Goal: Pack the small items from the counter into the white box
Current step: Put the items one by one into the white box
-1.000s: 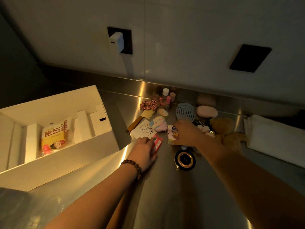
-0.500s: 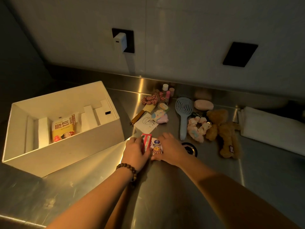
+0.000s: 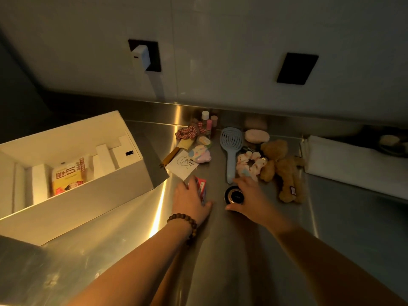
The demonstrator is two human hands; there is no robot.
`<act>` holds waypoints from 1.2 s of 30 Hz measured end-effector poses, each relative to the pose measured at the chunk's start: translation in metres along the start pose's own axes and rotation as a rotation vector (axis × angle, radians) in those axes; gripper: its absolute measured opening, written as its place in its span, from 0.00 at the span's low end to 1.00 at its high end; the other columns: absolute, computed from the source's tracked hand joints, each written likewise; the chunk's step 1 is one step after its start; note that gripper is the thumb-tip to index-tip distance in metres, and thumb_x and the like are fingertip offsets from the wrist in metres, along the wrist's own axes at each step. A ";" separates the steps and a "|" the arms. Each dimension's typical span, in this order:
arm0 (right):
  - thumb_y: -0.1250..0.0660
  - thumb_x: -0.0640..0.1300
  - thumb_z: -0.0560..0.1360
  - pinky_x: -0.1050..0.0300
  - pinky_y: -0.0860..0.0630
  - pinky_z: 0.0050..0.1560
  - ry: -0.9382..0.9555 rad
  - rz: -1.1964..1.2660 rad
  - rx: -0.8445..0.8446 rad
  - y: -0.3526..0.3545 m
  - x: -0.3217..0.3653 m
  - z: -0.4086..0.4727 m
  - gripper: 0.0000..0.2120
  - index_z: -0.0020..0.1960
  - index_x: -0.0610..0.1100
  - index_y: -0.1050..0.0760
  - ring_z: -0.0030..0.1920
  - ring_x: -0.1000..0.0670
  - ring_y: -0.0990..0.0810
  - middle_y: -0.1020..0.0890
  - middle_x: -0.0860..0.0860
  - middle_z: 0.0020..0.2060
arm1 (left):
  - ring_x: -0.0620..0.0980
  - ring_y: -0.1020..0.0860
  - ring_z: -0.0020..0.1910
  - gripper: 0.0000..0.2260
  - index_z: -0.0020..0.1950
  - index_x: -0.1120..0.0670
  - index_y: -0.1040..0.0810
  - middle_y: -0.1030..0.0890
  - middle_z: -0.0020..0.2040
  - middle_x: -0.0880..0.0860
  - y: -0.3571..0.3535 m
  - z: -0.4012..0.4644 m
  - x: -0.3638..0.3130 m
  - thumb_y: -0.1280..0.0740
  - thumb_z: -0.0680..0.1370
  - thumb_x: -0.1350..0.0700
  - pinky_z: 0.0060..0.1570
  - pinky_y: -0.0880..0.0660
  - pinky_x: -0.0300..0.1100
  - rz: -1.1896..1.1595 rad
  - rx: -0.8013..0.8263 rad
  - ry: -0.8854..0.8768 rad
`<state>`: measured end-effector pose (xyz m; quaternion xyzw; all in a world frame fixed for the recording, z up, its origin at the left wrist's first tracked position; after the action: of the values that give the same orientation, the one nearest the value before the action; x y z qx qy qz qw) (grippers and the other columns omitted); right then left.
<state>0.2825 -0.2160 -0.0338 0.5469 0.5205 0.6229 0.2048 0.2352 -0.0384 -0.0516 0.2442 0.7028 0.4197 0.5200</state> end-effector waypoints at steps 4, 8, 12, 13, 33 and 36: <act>0.25 0.56 0.67 0.55 0.39 0.70 0.012 -0.033 0.020 -0.009 -0.002 -0.003 0.41 0.74 0.45 0.38 0.70 0.48 0.38 0.35 0.48 0.70 | 0.55 0.31 0.59 0.36 0.71 0.49 0.45 0.32 0.63 0.56 -0.003 0.005 0.000 0.30 0.70 0.44 0.56 0.28 0.48 0.077 0.001 0.039; 0.26 0.53 0.69 0.56 0.38 0.68 0.026 -0.076 0.023 -0.013 -0.002 -0.002 0.36 0.72 0.45 0.37 0.68 0.48 0.36 0.33 0.49 0.68 | 0.55 0.32 0.61 0.33 0.71 0.50 0.44 0.32 0.64 0.56 -0.004 0.005 0.001 0.31 0.72 0.47 0.58 0.30 0.48 0.034 0.018 0.002; 0.26 0.52 0.68 0.58 0.35 0.65 0.055 -0.064 0.023 -0.012 0.011 0.002 0.34 0.70 0.46 0.33 0.65 0.50 0.34 0.31 0.50 0.66 | 0.52 0.34 0.63 0.34 0.74 0.49 0.47 0.34 0.66 0.54 0.014 0.003 -0.010 0.32 0.73 0.48 0.62 0.34 0.45 -0.026 0.012 -0.123; 0.26 0.52 0.68 0.58 0.34 0.65 0.075 -0.057 0.011 -0.008 0.020 0.006 0.34 0.70 0.46 0.33 0.65 0.50 0.33 0.30 0.50 0.65 | 0.52 0.34 0.63 0.34 0.74 0.50 0.47 0.35 0.67 0.53 0.026 0.003 -0.016 0.33 0.74 0.48 0.62 0.35 0.45 -0.042 -0.006 -0.160; 0.25 0.53 0.68 0.59 0.31 0.61 0.673 0.016 0.074 0.020 0.347 0.106 0.33 0.69 0.46 0.31 0.62 0.51 0.31 0.28 0.51 0.62 | 0.53 0.29 0.62 0.33 0.72 0.55 0.42 0.31 0.66 0.56 0.296 0.011 0.168 0.29 0.72 0.53 0.60 0.29 0.46 0.126 -0.047 0.035; 0.25 0.52 0.68 0.60 0.31 0.60 0.684 0.004 0.122 -0.005 0.364 0.118 0.33 0.69 0.46 0.31 0.63 0.50 0.30 0.28 0.50 0.63 | 0.51 0.29 0.62 0.33 0.71 0.53 0.39 0.30 0.66 0.54 0.275 0.020 0.188 0.28 0.71 0.54 0.59 0.31 0.43 0.121 0.077 0.028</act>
<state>0.2710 0.1366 0.1158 0.3185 0.5941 0.7384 -0.0159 0.1640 0.2603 0.0798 0.3000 0.7094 0.4264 0.4743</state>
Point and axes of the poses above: each hand's wrist, its own z-axis towards the middle knuckle, its own y-axis out of the back of the hand, x = y × z, the point moved 10 cm from there along z, towards the middle knuckle
